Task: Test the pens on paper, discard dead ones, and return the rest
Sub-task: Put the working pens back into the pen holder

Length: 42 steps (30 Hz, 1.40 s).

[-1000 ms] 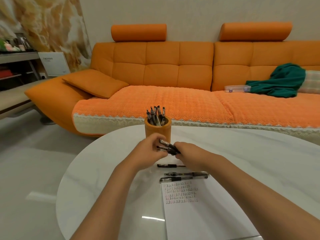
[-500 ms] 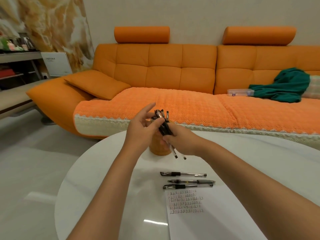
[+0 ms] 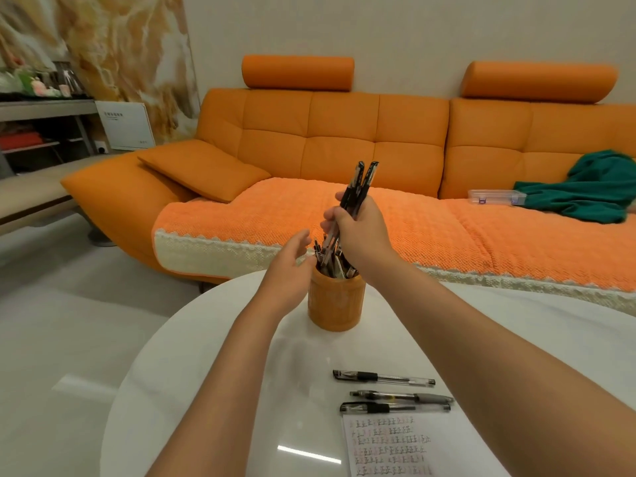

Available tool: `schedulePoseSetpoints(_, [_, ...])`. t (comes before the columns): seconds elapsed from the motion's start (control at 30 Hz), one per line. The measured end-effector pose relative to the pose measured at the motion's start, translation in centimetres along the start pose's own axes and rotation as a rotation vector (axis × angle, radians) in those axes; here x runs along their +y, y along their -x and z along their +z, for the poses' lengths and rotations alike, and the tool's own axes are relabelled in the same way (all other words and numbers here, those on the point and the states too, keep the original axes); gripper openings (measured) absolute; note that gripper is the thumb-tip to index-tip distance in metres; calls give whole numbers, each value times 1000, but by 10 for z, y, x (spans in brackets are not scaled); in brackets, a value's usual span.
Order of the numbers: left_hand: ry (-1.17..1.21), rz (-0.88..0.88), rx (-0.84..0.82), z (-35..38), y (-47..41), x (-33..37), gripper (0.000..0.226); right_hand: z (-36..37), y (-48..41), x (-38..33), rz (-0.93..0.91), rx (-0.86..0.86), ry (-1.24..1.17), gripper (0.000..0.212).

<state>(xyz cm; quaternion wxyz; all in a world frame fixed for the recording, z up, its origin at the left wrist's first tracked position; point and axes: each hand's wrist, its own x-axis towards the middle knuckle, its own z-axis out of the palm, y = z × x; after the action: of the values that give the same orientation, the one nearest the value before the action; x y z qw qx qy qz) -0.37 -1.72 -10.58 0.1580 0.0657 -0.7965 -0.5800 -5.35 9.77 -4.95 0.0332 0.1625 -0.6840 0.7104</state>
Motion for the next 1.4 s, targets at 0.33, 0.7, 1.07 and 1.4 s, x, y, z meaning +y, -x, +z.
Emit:
schedulePoseSetpoints(0.33, [-160,57,-11,0,-6,-7,57,-18,0,24,21,-214,211,22])
schedulePoseSetpoints(0.7, [-184,70,30,2,-8,-9,58,-13,8,36,-63,-186,268,21])
schedulePoseSetpoints(1.07, [-15,-6,6,5,-14,-11,38,-16,-1,35,-64,-137,279,26])
schedulePoseSetpoints(1.4, [100,33,-44,5,-11,-6,43,-24,-11,23,30,-335,617,38])
